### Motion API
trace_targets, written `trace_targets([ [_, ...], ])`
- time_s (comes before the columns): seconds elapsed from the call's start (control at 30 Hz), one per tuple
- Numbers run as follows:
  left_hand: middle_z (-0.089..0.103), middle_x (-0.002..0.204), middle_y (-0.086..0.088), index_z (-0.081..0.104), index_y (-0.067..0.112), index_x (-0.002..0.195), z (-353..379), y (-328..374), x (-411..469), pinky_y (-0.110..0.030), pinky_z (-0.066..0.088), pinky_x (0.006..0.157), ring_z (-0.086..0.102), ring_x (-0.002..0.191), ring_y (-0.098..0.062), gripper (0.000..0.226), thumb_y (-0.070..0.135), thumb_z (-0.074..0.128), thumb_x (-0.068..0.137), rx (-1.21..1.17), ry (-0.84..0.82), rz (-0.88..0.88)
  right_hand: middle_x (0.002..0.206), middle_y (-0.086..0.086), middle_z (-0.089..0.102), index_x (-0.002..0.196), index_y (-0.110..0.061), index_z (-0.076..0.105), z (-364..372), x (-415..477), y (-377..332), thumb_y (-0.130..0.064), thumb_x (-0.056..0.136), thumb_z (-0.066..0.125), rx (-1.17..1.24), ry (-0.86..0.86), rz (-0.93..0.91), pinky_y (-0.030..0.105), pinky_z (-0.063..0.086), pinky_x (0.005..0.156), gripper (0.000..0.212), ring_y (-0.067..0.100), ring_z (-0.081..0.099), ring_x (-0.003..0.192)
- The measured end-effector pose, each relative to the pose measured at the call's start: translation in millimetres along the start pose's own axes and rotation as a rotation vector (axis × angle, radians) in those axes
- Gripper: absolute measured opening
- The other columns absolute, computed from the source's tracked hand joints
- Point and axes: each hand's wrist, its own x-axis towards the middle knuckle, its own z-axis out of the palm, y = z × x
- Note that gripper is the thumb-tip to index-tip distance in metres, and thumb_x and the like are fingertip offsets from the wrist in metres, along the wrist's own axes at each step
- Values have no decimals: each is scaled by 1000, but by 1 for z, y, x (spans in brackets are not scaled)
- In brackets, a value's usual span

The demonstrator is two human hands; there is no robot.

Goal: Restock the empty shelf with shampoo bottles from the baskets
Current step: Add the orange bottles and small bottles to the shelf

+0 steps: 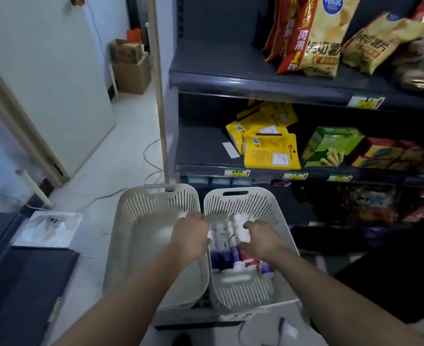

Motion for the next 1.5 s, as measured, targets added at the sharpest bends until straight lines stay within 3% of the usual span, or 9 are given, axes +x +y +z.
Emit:
trace_targets([
  [0.1,56,125,-9,53,10,125,16,12,30,-35,43,93,52,115,-25,40,18,57,87,-64,-74,51,129,12,54,133,-15,52,4,12,18,-41,85,64,36,-25,53,35,44,100,56,29,50,122],
  [0.33,54,127,-12,50,8,127,55,39,78,-37,42,95,50,118,-29,45,26,61,88,-46,-176,111,133,13,56,143,-17,44,26,33,53,-42,88,59,94,-107,157,36,46,100,63,29,51,123],
  [0.43,53,129,-12,49,9,129,76,50,96,-44,34,108,47,121,-30,44,26,58,89,-11,-203,104,131,11,56,137,-17,50,37,46,69,-44,88,60,91,-142,184,37,47,98,57,29,53,121],
  [0.5,53,131,-12,44,8,136,90,58,106,-47,32,110,47,123,-30,48,24,54,91,-8,-238,59,128,11,58,131,-16,54,45,56,80,-45,87,62,96,-174,188,36,47,95,54,29,55,118],
  [0.63,54,127,-11,49,9,132,120,68,124,-39,47,91,52,116,-28,46,20,60,88,-95,-343,-44,130,9,58,133,-13,54,62,81,99,-44,86,66,144,-249,162,34,46,90,57,28,56,117],
  [0.83,53,125,-12,47,8,130,169,81,147,-40,47,90,51,116,-28,45,34,54,94,-176,-420,-149,127,11,61,128,-11,55,95,123,118,-30,91,59,220,-322,160,30,46,79,42,28,59,112],
  [1.1,56,124,-12,42,6,133,216,96,183,-33,45,83,55,111,-29,52,35,54,92,-654,-377,-426,98,6,61,107,-9,58,133,208,122,-21,97,44,569,-309,224,30,48,74,21,24,60,91],
  [1.27,59,109,-5,48,12,118,241,98,196,-28,40,66,59,97,-24,62,47,73,74,-764,-269,-528,129,14,56,136,-7,50,150,247,114,-26,106,31,705,-329,371,36,46,97,40,30,56,116],
  [1.5,61,111,-10,55,2,114,247,104,203,-38,53,86,60,104,-25,52,27,74,73,-1048,-304,-700,130,19,59,123,0,61,161,273,125,-12,98,47,598,-350,324,39,47,100,31,33,56,117],
])
